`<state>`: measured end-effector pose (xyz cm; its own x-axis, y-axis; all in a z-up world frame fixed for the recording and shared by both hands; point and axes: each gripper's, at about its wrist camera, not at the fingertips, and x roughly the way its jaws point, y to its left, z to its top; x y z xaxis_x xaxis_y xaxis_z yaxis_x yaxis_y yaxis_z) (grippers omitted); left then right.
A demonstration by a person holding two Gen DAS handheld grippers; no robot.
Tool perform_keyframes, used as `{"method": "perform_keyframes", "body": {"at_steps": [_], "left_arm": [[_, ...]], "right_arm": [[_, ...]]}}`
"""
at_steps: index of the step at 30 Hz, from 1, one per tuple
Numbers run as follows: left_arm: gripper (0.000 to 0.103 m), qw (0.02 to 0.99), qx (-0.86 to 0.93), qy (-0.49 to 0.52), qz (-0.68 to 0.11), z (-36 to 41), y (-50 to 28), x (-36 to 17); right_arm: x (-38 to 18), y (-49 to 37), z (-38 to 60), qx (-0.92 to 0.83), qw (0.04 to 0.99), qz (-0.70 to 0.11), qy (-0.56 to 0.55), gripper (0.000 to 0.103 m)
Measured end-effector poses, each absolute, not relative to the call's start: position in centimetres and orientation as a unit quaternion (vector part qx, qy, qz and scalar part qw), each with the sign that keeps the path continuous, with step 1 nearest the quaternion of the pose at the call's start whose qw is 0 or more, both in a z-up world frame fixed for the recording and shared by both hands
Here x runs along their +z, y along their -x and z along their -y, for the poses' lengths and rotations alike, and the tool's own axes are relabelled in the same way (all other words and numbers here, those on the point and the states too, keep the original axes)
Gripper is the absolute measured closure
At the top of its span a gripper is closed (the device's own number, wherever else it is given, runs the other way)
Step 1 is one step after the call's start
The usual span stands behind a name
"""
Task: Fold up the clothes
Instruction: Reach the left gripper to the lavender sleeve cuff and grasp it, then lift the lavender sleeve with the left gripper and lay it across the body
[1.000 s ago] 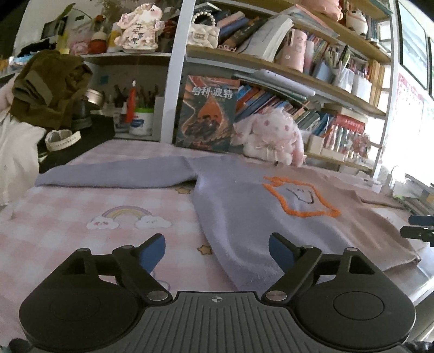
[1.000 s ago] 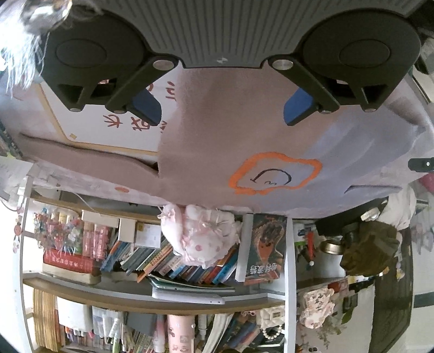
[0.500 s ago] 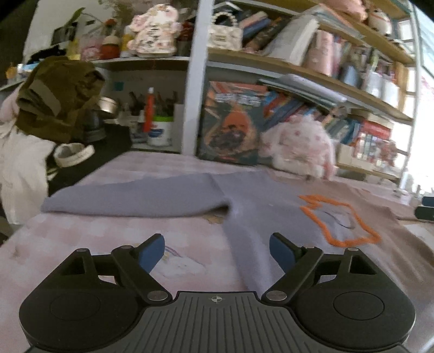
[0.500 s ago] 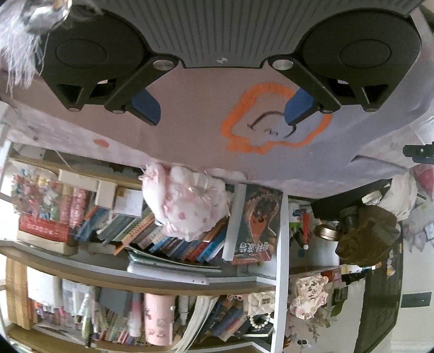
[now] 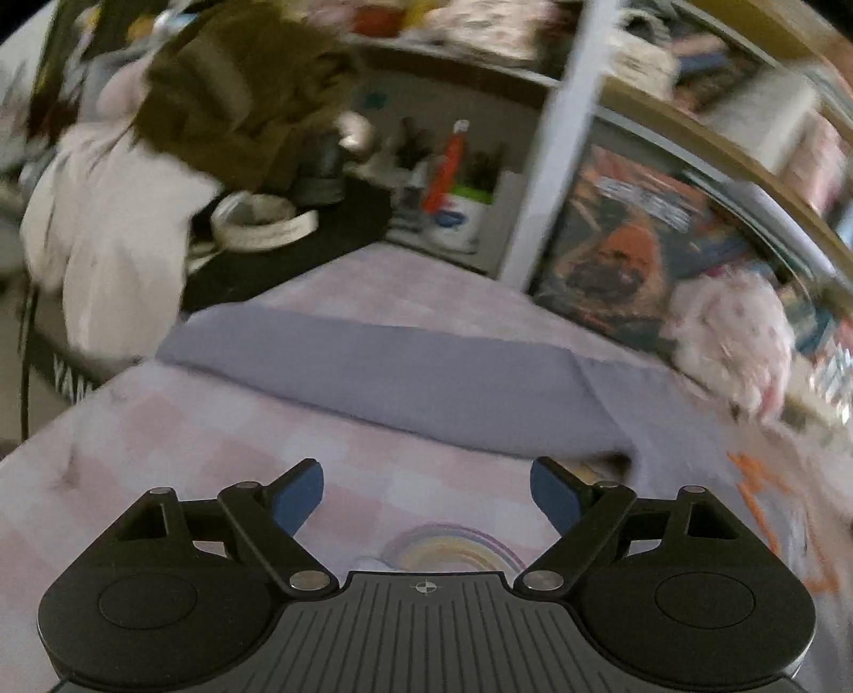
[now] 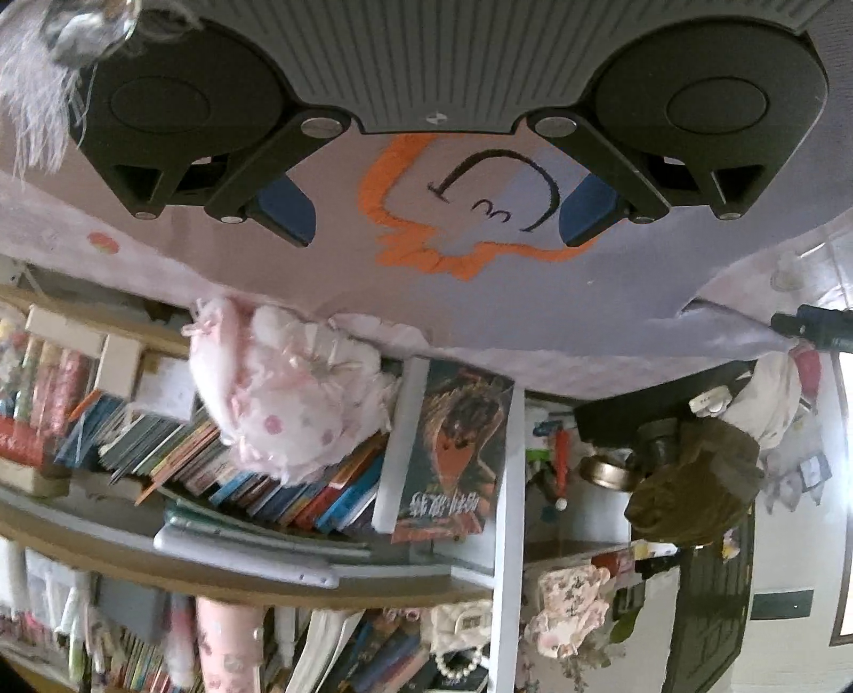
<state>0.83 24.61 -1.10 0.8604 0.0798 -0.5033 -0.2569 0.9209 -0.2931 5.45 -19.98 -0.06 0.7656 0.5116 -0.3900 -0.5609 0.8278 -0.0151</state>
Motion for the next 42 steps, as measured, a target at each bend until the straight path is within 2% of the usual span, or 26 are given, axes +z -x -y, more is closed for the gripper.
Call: {"method": "perform_keyframes", "body": {"at_steps": [7, 14, 18, 25, 26, 27, 28, 34, 42], "left_arm": [[0.017, 0.932, 0.184, 0.162, -0.266, -28.9, -3.7, -0.1], [0.022, 0.914, 0.229, 0.207, -0.264, -32.5, -5.7, -0.8], [0.042, 0.912, 0.217, 0.247, -0.247, -32.9, -6.5, -1.0], [0.06, 0.914, 0.142, 0.291, -0.244, -30.1, -7.8, -1.6], [0.066, 0.915, 0.141, 0.287, -0.246, -29.5, -8.1, -1.6], [0.087, 0.916, 0.152, 0.28, -0.245, -29.2, -8.3, -1.7], [0.099, 0.916, 0.165, 0.271, -0.244, -29.0, -8.5, -1.8], [0.099, 0.947, 0.134, 0.217, -0.196, -26.0, -8.5, 0.7], [0.099, 0.981, -0.04, 0.123, -0.143, -15.5, -10.5, 7.6]], "right_arm": [[-0.9, -6.0, 19.6, 0.294, 0.931, -0.206, 0.06, 0.004], [-1.1, -5.8, 19.1, 0.311, 0.924, -0.211, 0.073, 0.004], [-1.2, -6.0, 19.0, 0.314, 0.921, -0.218, 0.071, 0.004], [-1.2, -6.2, 19.0, 0.316, 0.92, -0.221, 0.07, 0.004], [-1.2, -6.2, 19.0, 0.315, 0.92, -0.221, 0.07, 0.004], [-1.2, -6.1, 19.0, 0.316, 0.92, -0.22, 0.07, 0.004], [-1.2, -6.1, 19.0, 0.316, 0.92, -0.22, 0.071, 0.004], [-1.3, -6.0, 18.7, 0.315, 0.919, -0.221, 0.082, 0.005], [-1.3, -5.7, 18.5, 0.316, 0.92, -0.212, 0.091, 0.005]]}}
